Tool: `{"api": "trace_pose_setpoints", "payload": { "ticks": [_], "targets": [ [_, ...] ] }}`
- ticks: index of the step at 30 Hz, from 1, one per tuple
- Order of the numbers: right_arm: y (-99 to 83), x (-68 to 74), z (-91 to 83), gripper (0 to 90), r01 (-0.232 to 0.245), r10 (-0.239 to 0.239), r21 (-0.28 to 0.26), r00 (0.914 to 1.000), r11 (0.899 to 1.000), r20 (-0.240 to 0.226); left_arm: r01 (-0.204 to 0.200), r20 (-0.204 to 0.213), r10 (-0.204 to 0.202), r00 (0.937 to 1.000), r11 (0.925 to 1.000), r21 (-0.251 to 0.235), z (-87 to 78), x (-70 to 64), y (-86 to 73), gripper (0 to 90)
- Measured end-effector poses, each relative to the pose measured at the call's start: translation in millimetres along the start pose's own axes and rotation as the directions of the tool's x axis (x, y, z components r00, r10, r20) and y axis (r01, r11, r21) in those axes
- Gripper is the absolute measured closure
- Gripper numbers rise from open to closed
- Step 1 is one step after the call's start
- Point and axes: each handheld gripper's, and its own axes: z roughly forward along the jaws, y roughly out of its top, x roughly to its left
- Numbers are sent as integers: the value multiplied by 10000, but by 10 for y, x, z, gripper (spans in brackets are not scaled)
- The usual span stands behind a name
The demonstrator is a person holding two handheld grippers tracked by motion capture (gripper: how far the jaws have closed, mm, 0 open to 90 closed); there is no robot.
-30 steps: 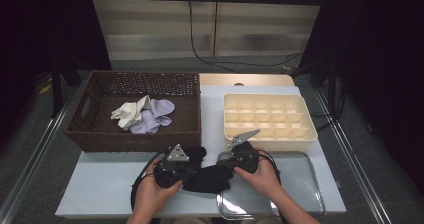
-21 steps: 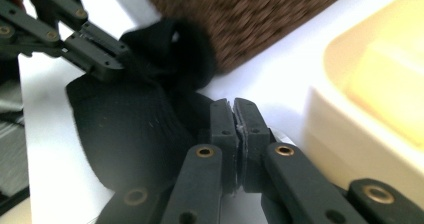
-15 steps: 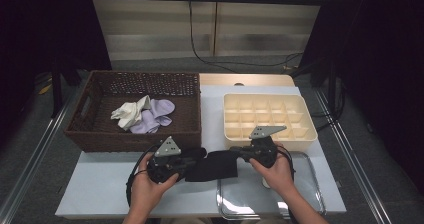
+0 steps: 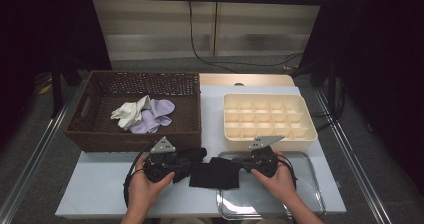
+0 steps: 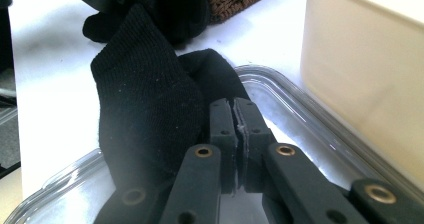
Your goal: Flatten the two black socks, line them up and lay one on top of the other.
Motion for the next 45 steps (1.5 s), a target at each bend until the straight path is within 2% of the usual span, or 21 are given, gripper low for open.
{"api": "trace_pose_setpoints", "payload": {
  "ticks": [4,5,8,10,15,17,20,22,25,28,30,33,38,39,41,42,45],
  "targets": [
    [-21,3,29,872,-23,23,164,10000,9999,0,-178,-23,180,9998,9987,481,165,-5,10,792],
    [-27,3,37,871,-8,8,185,10000,9998,-29,-21,190,14,9998,9993,382,180,-8,20,792],
    [-36,4,51,870,12,-11,196,10000,9998,-39,56,242,-62,9997,9997,232,137,-28,59,790],
    [-35,8,54,869,0,0,251,10000,9997,-8,255,563,-256,9981,9997,15,121,-42,76,767],
    [-41,40,69,870,38,-32,347,9998,9994,-177,356,776,-361,9963,9993,85,190,-77,78,685],
    [-50,58,59,868,43,-33,420,9997,9991,-233,187,730,-207,9971,9994,281,220,-90,83,685],
    [-47,71,40,856,92,-80,442,9996,9990,-275,-156,534,120,9985,9975,689,271,-101,77,760],
    [-22,66,17,816,-16,21,284,9998,9996,-207,-203,548,157,9984,9962,846,285,-105,74,812],
    [68,48,-29,766,-95,94,-23,9998,10000,-194,-483,481,440,9979,9945,928,292,-126,92,841],
    [177,60,-52,725,-63,59,-171,9997,9998,-241,-531,463,491,9977,9944,910,294,-127,98,848],
    [239,78,-50,705,-57,49,-214,9994,9998,-353,-573,406,542,9977,9952,798,288,-131,103,850],
    [304,122,24,674,-207,196,-113,9962,9997,-846,-633,371,607,9975,9952,740,273,-137,119,851],
    [245,204,242,639,-240,347,700,9869,9973,-1573,-670,339,654,9973,9965,504,249,-134,138,853],
    [220,217,280,639,-204,345,901,9869,9957,-1578,-738,267,725,9970,9961,478,236,-136,146,854],
    [179,227,331,682,-143,326,1149,9868,9933,-1588,-780,275,772,9966,9966,273,218,-140,160,855],
    [166,224,336,715,-209,395,1106,9848,9936,-1689,-907,224,903,9957,9957,203,200,-141,174,855],
    [164,215,334,888,-6,218,1190,9840,9929,-1770,-981,128,984,9951,9950,-195,150,-149,217,855]
  ]
}}
